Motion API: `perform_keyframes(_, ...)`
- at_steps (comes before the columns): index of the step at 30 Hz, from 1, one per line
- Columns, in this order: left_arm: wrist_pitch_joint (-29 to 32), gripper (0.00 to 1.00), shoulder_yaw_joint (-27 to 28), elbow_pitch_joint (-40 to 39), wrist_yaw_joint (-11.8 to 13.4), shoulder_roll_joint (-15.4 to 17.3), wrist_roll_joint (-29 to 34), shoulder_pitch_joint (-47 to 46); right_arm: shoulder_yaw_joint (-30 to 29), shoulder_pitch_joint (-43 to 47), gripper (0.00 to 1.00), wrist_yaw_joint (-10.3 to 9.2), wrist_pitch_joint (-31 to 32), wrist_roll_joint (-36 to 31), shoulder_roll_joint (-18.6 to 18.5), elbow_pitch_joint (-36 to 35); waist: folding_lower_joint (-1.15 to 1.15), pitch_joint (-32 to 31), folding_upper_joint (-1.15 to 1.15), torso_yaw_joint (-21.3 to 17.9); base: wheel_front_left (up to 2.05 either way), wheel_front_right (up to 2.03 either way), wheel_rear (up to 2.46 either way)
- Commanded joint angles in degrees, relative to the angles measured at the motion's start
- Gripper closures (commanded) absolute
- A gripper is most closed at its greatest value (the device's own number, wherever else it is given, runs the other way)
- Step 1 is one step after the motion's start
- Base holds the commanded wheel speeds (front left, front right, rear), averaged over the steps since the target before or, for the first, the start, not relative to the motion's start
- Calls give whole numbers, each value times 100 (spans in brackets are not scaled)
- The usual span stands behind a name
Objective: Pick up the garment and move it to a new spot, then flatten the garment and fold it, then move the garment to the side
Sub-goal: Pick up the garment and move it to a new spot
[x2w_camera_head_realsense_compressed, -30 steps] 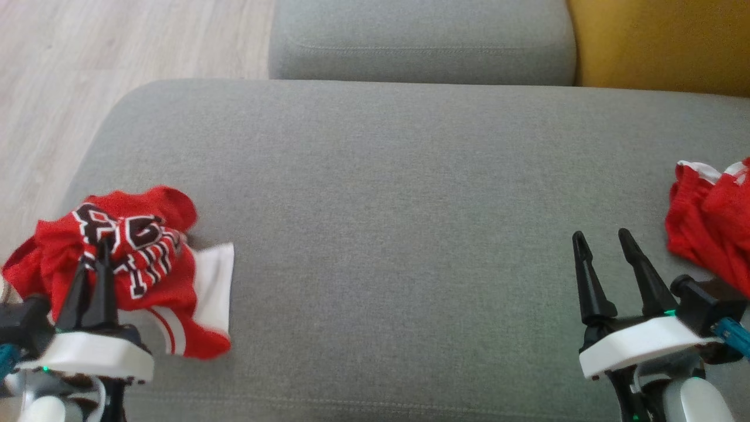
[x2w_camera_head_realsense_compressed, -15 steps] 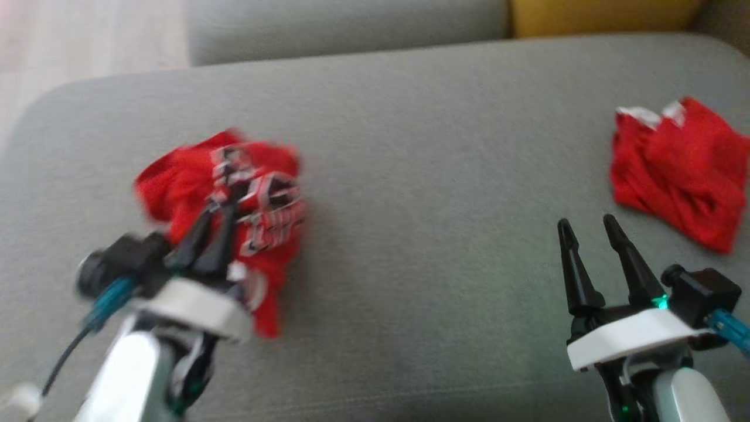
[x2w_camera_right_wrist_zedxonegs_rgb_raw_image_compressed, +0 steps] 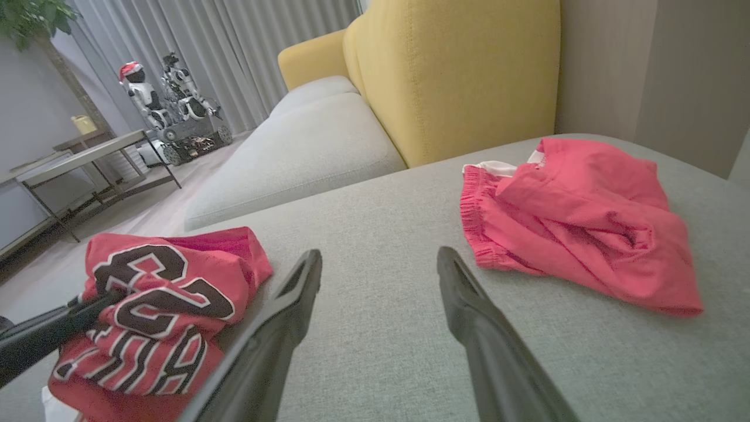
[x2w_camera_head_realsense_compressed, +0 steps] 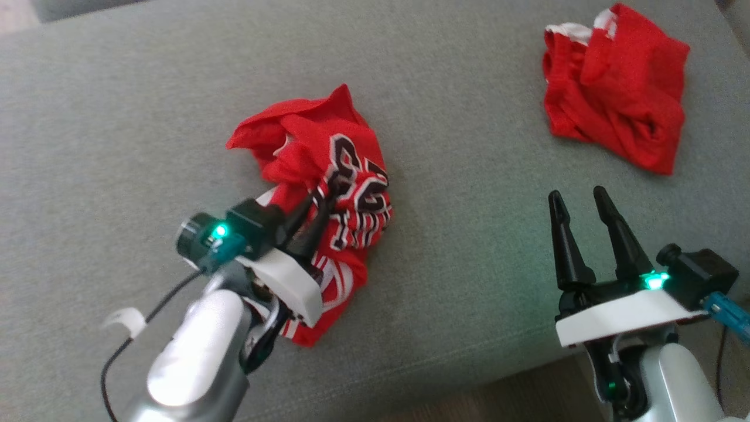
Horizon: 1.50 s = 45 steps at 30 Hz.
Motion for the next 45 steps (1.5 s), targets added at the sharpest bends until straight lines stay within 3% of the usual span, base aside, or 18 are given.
perform_keyframes(1, -65, 99, 89, -49, -27, 20, -36, -291, 143, -216, 0, -4, -84, 59, -26, -133, 0, 155, 0, -142, 0, 0, 0)
perform_keyframes(2, -67, 31, 25, 39, -36, 8, -57, -307, 135, -225, 0, -4, -100, 65, -26, -101, 0, 150, 0, -128, 0, 0, 0)
perform_keyframes(3, -92, 0, -39, 94, -44, -10, -84, -319, 116, -229, 0, -4, -115, 64, -26, -73, 0, 136, 0, -96, 0, 0, 0)
perform_keyframes(10, -413, 0, -101, 24, -15, -20, -331, -164, 58, -260, 0, -4, -70, -90, -26, 15, 0, -184, 0, 317, 0, 0, 0)
perform_keyframes(21, -704, 0, 872, -577, 958, 344, -535, 664, -127, -113, 0, -4, 242, -349, -26, -73, 0, -740, 0, 1216, 0, 0, 0)
perform_keyframes(26, -750, 0, 1333, -767, 1201, 636, -618, 1050, -175, -35, 0, -4, 368, -480, -26, -131, 0, -875, 0, 1507, 0, 0, 0)
perform_keyframes(33, -776, 0, 1789, -1212, 1262, 964, -749, 1649, -192, 63, 0, -4, 499, -571, -26, -159, 0, -1075, 0, 1638, 0, 0, 0)
perform_keyframes(45, -667, 0, 1585, -1655, 1275, 1046, -698, 2300, -276, 557, 0, -4, 669, -687, -26, -279, 0, -1515, 0, 1599, 0, 0, 0)
